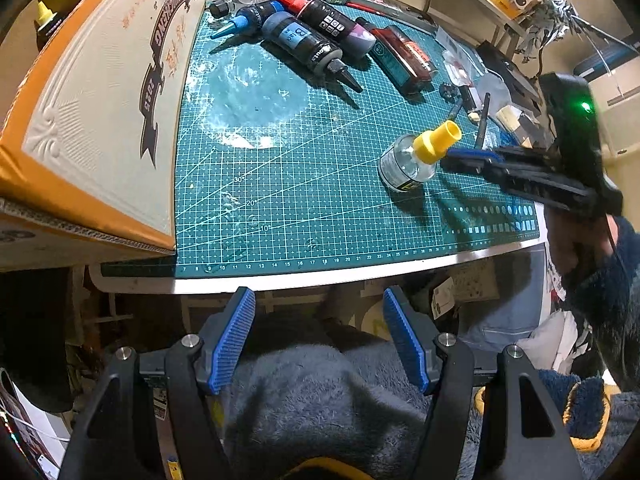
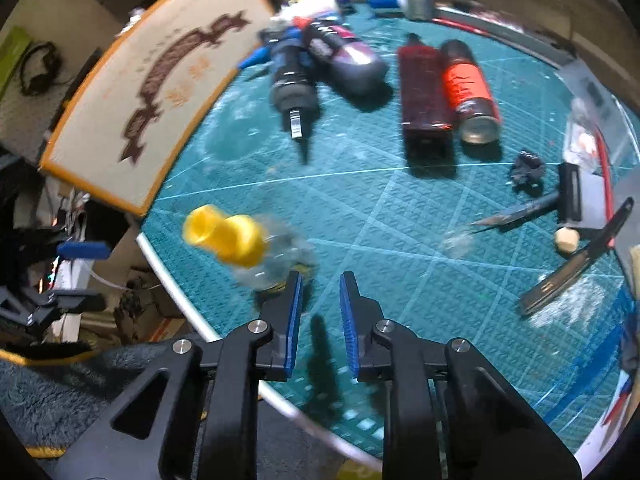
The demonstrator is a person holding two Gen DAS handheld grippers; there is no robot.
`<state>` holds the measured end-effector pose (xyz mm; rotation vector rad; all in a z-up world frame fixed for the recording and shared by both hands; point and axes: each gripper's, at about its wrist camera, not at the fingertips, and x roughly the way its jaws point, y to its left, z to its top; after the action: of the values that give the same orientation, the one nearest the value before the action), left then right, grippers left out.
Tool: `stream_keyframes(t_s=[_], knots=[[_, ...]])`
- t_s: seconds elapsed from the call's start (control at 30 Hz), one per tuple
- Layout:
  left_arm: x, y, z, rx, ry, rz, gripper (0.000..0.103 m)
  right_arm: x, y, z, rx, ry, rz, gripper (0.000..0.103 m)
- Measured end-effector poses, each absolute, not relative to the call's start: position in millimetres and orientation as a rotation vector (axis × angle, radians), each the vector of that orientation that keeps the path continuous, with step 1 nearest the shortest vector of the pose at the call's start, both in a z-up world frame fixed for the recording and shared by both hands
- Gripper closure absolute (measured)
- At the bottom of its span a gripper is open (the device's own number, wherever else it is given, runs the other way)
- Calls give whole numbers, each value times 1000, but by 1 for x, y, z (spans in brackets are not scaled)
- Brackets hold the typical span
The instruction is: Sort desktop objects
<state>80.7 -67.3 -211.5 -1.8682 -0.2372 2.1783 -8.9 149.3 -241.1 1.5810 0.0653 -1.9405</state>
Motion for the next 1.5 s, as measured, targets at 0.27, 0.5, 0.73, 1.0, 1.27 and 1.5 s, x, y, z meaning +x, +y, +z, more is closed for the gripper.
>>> stream_keyframes(t_s=[0.27,0.5,0.73,1.0,1.27,1.5], knots=[[79,-65,-210,-1850,-252,2186,36,-3,132,-246,1583,57,-1867,89],[71,-37,-187,-1627,-234,2294,36,14,151,-240,1627,45,-1879,85],[45,17,-192,-1503,-253,2452,36,36,201,-233,1676,-17,-1920,81],[19,28,-219,-1696,-450,2384,77,46,250,-231,1680,-86,-1929,81],[17,23,-201,-1724,-414,2425,79,34,269,-234,1642,-117,-1906,81],[7,-38,-107,-1682,-381,2526,79,8,255,-213,1546,-140,-1890,81]])
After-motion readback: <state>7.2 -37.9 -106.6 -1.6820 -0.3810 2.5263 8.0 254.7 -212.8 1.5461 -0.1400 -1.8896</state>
